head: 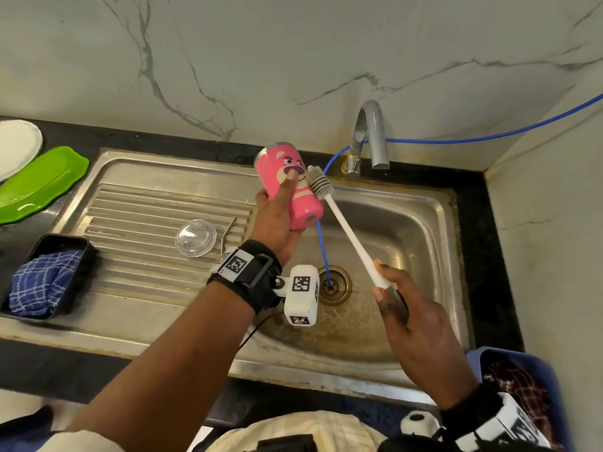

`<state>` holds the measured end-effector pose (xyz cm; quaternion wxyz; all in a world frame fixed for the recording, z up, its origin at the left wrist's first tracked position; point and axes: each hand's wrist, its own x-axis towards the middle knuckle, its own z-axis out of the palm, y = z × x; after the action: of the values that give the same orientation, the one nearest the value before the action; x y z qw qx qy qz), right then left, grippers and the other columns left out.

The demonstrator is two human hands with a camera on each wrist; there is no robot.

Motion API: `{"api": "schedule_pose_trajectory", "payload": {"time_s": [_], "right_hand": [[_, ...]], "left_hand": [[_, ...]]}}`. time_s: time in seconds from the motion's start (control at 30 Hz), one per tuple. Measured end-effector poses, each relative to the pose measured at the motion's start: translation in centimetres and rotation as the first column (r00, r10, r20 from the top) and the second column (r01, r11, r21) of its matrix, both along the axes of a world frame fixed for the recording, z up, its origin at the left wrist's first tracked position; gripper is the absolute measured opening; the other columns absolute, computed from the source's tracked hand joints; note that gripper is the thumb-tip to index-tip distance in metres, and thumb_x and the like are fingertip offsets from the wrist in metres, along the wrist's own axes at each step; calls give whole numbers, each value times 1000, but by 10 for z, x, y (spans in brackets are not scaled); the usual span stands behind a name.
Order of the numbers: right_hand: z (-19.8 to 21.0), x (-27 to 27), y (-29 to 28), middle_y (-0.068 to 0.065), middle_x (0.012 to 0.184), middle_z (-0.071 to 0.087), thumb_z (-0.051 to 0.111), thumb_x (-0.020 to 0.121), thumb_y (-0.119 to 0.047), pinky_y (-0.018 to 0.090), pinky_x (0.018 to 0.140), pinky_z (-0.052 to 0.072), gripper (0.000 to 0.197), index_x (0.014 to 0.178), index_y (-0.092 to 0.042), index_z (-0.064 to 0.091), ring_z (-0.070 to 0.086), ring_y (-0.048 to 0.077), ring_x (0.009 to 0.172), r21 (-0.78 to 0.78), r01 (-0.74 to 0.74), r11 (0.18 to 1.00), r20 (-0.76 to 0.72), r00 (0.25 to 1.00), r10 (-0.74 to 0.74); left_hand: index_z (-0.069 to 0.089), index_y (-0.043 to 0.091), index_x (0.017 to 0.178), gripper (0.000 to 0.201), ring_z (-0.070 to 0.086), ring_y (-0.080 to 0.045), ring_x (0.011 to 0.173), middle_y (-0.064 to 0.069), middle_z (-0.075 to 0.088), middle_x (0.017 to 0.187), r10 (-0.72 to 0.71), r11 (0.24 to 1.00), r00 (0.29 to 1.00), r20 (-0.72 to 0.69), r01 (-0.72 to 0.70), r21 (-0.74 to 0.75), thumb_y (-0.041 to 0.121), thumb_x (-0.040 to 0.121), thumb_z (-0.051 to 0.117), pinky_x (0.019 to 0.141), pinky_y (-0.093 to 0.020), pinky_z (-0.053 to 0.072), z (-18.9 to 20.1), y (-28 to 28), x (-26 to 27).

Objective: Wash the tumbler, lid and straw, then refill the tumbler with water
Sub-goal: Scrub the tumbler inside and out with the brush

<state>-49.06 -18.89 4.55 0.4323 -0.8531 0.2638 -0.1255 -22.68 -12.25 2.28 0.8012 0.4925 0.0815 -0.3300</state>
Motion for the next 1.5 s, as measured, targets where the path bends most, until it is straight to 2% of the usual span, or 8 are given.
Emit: {"api": "schedule_pose_trajectory", "payload": {"time_s": [0.1,0.3,0.5,0.83,1.0,1.2,1.4,1.5], "right_hand": [[0,-6,2,-1,67,53,54,105,-34,21,45,36,37,138,-50,51,45,10,48,35,-22,999,-5,1000,22],[-5,3,-2,-4,62,50,52,105,-37,22,45,36,36,140,-43,53,44,10,46,-7,17,1000,-7,1000,-17],[-4,-12,6,-6,66,53,51,103,-41,18,46,34,37,138,-49,51,46,11,48,44,-16,999,-9,1000,16],[-5,2,-2,-4,67,54,51,104,-40,25,44,38,36,140,-43,52,47,10,47,-10,6,1000,-17,1000,-6],[-4,-9,2,0,69,54,51,103,-43,24,45,38,38,141,-50,49,47,14,48,8,-25,1000,-37,999,25],[0,6,-4,-7,64,52,53,105,-37,22,45,37,38,144,-39,53,47,11,47,-41,-5,999,-34,999,4],[13,-4,-2,2,71,58,52,105,-40,30,44,42,38,140,-53,48,52,21,50,-12,-37,999,-31,999,37],[18,-3,-4,-3,70,57,51,104,-41,18,44,37,35,138,-51,48,50,14,48,-32,-31,999,-31,999,30]], "left_hand": [[26,21,149,70,76,-28,99,-15,64,131,79,997,997,11,-79,-20,27,98,73,83,-52,64,5,3,8],[28,26,152,67,75,-19,88,-9,65,125,-16,999,1000,19,15,37,30,99,70,69,-38,61,4,0,-7],[30,20,150,69,74,-36,108,-18,63,136,50,998,999,18,-51,38,33,98,72,72,-46,63,6,4,5],[42,10,151,57,75,-26,100,-17,67,131,-17,1000,1000,-11,17,-12,32,103,64,75,-46,62,1,6,-4],[41,14,147,49,73,-35,110,-18,67,134,18,1000,1000,-7,-18,0,31,105,59,79,-51,63,5,10,5],[36,22,150,67,70,-27,101,-16,61,142,-38,998,999,10,38,57,35,96,73,60,-32,58,2,3,-9],[32,16,148,69,71,-34,110,-18,61,139,20,999,1000,-3,-20,-32,20,95,75,80,-52,64,5,4,9],[36,11,150,73,71,-35,114,-21,62,140,-21,999,1000,-5,21,-48,19,91,80,83,-51,63,4,5,4]]}}
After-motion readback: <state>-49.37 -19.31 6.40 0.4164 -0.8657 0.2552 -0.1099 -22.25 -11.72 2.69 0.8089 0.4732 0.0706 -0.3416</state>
